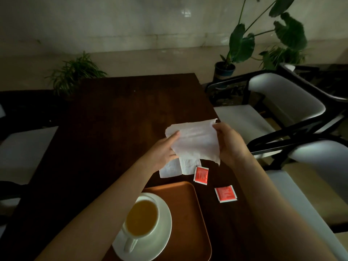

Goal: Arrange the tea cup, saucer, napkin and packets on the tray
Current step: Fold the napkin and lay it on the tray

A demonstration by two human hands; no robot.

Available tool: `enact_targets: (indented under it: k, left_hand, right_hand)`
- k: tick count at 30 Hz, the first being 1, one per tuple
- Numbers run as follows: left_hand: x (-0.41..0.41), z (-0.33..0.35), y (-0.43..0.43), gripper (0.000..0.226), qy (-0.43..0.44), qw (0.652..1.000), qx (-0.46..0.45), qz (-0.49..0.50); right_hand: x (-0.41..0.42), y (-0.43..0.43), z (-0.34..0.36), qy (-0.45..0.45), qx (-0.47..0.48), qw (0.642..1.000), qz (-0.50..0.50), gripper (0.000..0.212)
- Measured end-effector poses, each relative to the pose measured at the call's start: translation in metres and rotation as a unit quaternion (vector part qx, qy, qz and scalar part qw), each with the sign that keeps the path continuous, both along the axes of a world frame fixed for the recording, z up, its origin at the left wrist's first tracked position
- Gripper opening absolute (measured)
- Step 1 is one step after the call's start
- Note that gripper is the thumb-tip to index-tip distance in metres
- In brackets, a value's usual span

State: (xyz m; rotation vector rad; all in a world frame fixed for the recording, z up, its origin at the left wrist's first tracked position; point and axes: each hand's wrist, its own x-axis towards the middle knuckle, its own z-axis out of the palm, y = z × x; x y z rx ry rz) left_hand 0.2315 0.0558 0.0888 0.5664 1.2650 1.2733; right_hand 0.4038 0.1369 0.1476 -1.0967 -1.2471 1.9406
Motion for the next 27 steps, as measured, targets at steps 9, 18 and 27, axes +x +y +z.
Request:
enact_targets:
  k: [9,18,27]
  left_hand:
    - [0.0,0.054,-0.041,0.012,0.027,0.996,0.059,0.062]
    - [-0.001,0.078,-0.081,0.025,0.061,0.989,0.123,0.064]
    - [0.009,0.092,-0.114,0.044,0.315,0.939,0.139,0.019]
  right_hand:
    - [0.016,-0.019,0.022,0.02,0.053,0.996,0.068,0.025]
    - [0.034,-0.046,0.037,0.084,0.232,0.961,0.124,0.03]
    - [0.042,-0.054,0.021,0.039,0.186,0.973,0.128,0.026]
